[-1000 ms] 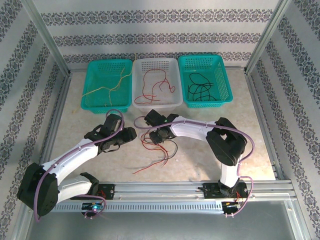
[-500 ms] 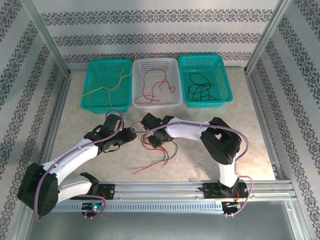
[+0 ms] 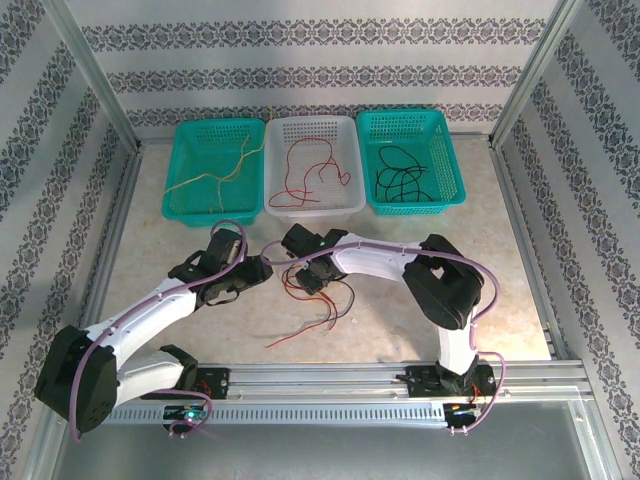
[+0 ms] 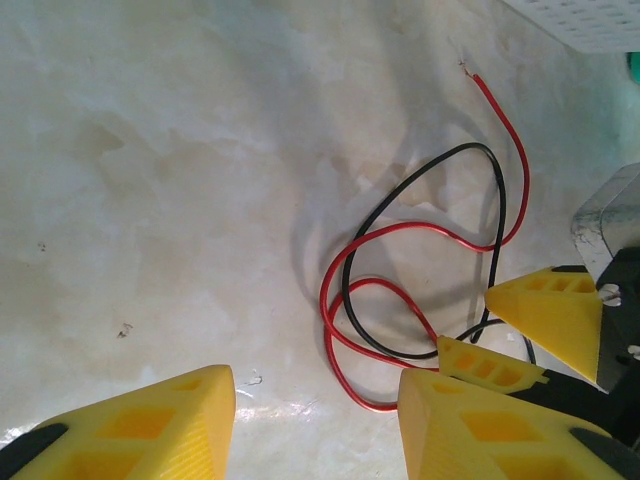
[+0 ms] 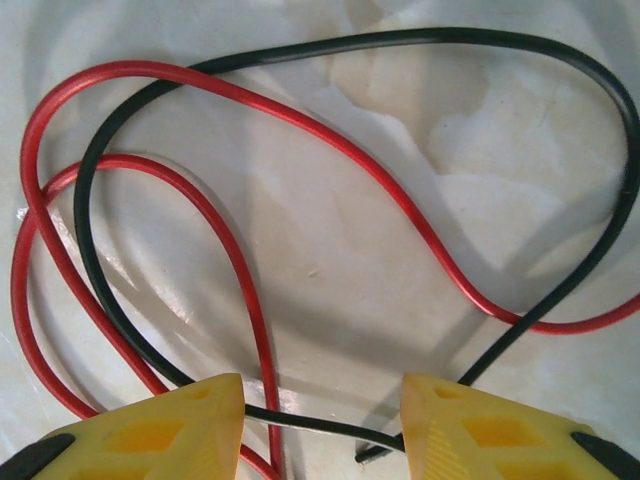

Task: Untangle the cables

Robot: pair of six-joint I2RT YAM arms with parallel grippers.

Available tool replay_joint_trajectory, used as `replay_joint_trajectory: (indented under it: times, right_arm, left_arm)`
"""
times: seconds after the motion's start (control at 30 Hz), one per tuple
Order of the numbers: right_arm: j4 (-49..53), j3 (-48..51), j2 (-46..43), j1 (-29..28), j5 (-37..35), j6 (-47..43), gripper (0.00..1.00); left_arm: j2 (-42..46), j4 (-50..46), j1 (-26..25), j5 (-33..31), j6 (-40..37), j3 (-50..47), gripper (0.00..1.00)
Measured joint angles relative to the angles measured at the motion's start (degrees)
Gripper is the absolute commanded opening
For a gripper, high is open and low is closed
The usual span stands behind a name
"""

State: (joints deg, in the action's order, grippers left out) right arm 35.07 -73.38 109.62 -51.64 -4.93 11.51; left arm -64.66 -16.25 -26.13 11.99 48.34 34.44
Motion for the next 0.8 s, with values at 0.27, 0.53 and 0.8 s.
replay_joint_trajectory:
  times: [0.27,0.53,0.8]
  right_arm:
    - [0.6,0.0,0.0,4.2,-0.6,4.2,0.42]
    - [0.1,0.4,2.0,4.5,-2.3,11.8,0.29]
    - [-2.6,2.7,0.2,3.8,-2.7,14.1,0.01]
  left_arm:
    - [0.0,0.4,0.0,0.0,0.0,-0.1,0.46]
    - [0.0,0.4,0.0,0.0,0.2,-0.2,0.46]
    - [0.0,0.4,0.5,0.0,0.2,-0.1,0.46]
